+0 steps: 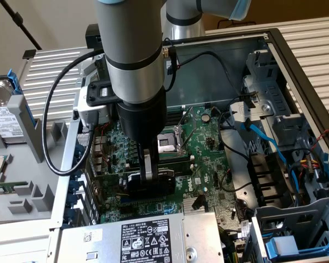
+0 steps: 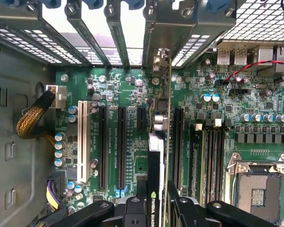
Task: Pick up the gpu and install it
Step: 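Insert the gpu into the slot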
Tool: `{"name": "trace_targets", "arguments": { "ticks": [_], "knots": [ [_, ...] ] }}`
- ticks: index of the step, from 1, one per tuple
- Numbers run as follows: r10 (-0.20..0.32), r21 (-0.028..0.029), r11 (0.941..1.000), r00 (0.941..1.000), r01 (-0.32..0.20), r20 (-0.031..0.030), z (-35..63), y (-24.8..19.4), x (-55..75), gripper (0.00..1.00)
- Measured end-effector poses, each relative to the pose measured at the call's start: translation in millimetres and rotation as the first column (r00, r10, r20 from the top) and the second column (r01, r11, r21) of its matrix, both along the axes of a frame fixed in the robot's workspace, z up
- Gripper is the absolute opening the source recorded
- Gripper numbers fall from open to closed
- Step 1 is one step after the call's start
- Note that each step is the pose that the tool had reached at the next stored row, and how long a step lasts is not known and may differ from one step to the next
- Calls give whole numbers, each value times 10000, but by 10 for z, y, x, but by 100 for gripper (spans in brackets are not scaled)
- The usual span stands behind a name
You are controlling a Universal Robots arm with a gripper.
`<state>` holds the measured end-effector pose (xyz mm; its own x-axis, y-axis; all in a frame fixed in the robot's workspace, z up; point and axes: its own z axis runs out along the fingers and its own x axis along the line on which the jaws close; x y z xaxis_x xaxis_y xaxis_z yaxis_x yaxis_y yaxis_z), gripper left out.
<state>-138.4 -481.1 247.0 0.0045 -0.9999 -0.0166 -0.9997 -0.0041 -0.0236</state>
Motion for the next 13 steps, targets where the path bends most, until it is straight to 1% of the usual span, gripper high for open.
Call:
{"name": "trace_targets", "arguments": {
  "ticks": [13],
  "knots": [
    [0,0,10000,10000,0,-1,-6,0,0,27]
  ]
}}
